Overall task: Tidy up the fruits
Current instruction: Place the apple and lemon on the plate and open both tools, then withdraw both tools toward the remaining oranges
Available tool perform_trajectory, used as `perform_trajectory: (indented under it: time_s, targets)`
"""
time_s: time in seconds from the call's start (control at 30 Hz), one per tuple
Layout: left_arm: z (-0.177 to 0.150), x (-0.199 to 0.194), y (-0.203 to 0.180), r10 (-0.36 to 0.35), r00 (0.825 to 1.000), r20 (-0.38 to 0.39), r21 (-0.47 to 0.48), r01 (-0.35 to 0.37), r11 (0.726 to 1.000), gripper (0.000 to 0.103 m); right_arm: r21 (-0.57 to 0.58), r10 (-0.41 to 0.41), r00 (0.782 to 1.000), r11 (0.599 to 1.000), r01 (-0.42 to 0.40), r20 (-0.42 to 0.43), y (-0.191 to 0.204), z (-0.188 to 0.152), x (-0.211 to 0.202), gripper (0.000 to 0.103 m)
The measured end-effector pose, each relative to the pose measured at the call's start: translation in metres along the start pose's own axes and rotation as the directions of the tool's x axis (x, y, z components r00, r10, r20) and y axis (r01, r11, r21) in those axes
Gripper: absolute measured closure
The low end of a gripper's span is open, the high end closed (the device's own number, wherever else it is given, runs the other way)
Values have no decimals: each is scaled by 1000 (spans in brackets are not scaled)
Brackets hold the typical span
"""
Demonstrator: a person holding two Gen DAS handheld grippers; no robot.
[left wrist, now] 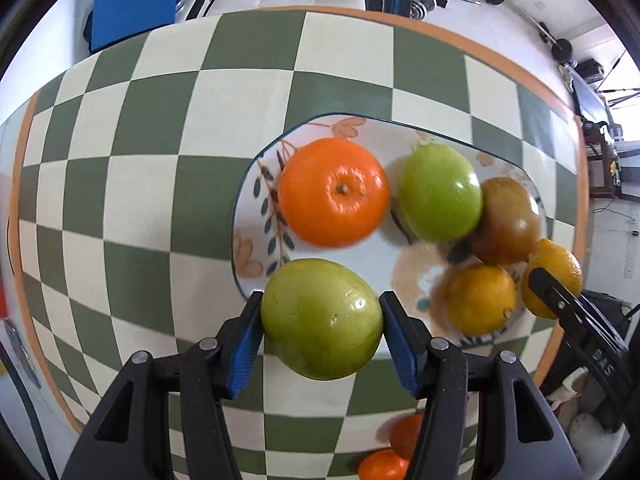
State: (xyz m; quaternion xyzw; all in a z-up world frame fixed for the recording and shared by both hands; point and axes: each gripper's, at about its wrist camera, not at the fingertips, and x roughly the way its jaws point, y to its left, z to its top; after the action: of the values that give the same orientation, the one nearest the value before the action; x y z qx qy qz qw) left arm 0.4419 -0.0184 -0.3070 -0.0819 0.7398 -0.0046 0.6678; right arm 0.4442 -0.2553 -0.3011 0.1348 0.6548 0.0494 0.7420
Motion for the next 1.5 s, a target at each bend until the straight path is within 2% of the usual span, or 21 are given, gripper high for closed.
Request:
perform_trajectory:
  time_s: [0.2, 0.3, 0.37, 0.43, 0.47, 0.5, 0.7, 0.8, 0.9, 1.1, 1.27, 1.37, 1.5]
  targets:
    - [8, 18, 3, -18, 999, -40, -17, 17, 1000, 48, -35, -30, 1000, 999, 30, -1, 1, 8, 11, 36]
    - [8, 17, 7, -22, 999, -26, -29, 21, 999, 48, -33, -1, 1000, 999, 0, -5, 2, 9, 11, 35]
    - [8, 13, 10, -17, 1000, -12, -37, 16, 999, 47, -44, -18, 1000, 999, 17, -10, 6, 9, 11, 35]
    - [6, 6, 14, -15, 1000, 8, -44, 15, 999, 32, -55, -28, 1000, 998, 28, -5, 9, 9, 8, 35]
    - [6, 3, 16, -12, 1000, 19, -45, 13, 999, 18, -50, -30, 1000, 998, 30, -6, 9, 9, 7, 35]
    - [7, -1, 17, -10, 1000, 28, -44, 11, 999, 11, -46, -28, 1000, 999, 27, -6, 7, 9, 3, 35]
    - [-2, -16, 21, 33, 997, 64, -22, -31, 999, 6, -63, -59, 998, 996, 60, 25, 13, 2, -14, 29]
    - [-14, -24, 18, 62, 993, 101, -9, -61, 998, 6, -82, -91, 995, 992, 94, 47, 18, -8, -24, 10]
    - [-29, -38, 14, 124, 981, 152, 7, -127, 992, 6, -117, -145, 986, 981, 154, 77, 26, -22, -35, 9]
    - [-60, -69, 7, 163, 954, 252, 36, -177, 984, 6, -158, -188, 973, 965, 208, 136, 42, -52, -59, 9]
    - [-100, -102, 4, 144, 927, 346, 45, -170, 984, 6, -152, -187, 964, 964, 217, 191, 48, -77, -92, 8]
    - [-113, -116, -1, 127, 915, 383, 43, -155, 987, 6, -142, -180, 958, 966, 215, 224, 50, -91, -114, 8]
    - [-139, -142, -2, 115, 888, 445, 54, -155, 986, 6, -131, -175, 947, 968, 216, 269, 51, -110, -145, 8]
